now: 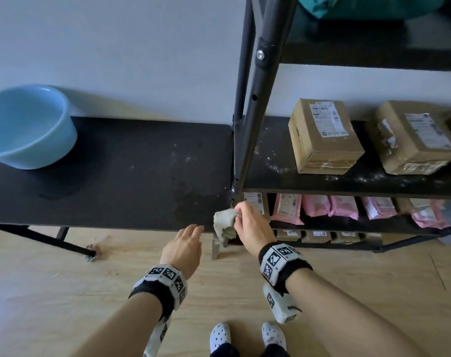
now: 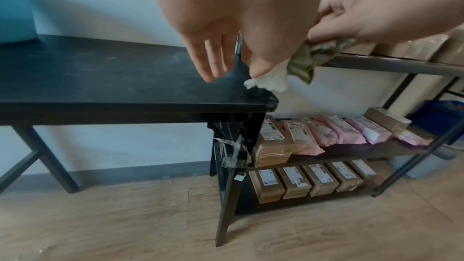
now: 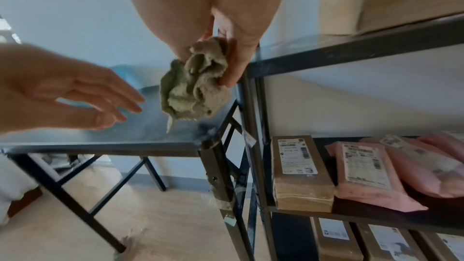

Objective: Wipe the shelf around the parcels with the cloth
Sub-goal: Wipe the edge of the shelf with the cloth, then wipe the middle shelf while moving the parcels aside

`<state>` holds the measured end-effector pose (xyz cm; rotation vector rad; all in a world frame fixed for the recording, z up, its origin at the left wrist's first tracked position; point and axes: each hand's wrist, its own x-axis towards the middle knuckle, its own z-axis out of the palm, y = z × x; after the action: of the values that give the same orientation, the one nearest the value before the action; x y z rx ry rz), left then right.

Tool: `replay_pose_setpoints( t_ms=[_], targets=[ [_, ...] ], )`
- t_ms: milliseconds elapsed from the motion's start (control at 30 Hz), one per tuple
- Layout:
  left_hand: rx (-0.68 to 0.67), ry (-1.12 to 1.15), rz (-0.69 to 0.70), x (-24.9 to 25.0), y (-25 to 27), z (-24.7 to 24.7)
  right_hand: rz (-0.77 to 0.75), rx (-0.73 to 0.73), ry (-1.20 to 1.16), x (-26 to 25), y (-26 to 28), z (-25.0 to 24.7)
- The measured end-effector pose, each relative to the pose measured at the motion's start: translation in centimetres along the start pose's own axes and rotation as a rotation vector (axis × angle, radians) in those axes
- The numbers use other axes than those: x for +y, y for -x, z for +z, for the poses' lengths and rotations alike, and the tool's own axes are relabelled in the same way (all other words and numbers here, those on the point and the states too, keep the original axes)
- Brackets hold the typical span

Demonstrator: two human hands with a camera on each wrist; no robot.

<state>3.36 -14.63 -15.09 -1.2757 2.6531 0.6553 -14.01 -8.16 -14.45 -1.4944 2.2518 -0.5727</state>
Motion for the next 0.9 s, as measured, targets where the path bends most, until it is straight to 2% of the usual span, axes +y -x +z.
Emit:
replay_pose_setpoints(
  t_ms=[133,233,333,533,667,733,833,900],
  targets=[
    [-0.027,-0.102,0.098,3.4,0.6,-0.7,0.012,0.062,-0.015,1.9,1.8,-4.0],
    [0.0,-0.168,0.189,7.1,-0.2,-1.0,0.03,0.104,-0.003,4.2,1.9,-7.5],
    [0.037,-0.191,0.223,10.4,-1.6,-1.0,0.054,0.112,0.006,6.5,0.9,-10.3],
    [0.108,-0.158,0.163,15.3,-4.7,-0.7,0.033,0.047,-0.005,9.2,-3.8,-13.6],
    [0.119,-0.137,0.075,16.7,-6.5,-0.2,-0.05,0.13,-0.063,9.2,-7.8,-14.8],
    [0.097,-0.132,0.031,16.9,-6.9,0.3,-0.054,0.046,-0.006,9.8,-8.8,-14.2],
    [0.1,-0.115,-0.003,16.8,-7.3,1.1,-0.035,-0.201,0.161,11.7,-8.6,-12.1],
    [0.106,-0.109,-0.012,16.5,-7.7,1.5,-0.086,-0.201,0.225,12.8,-7.9,-10.7]
  ],
)
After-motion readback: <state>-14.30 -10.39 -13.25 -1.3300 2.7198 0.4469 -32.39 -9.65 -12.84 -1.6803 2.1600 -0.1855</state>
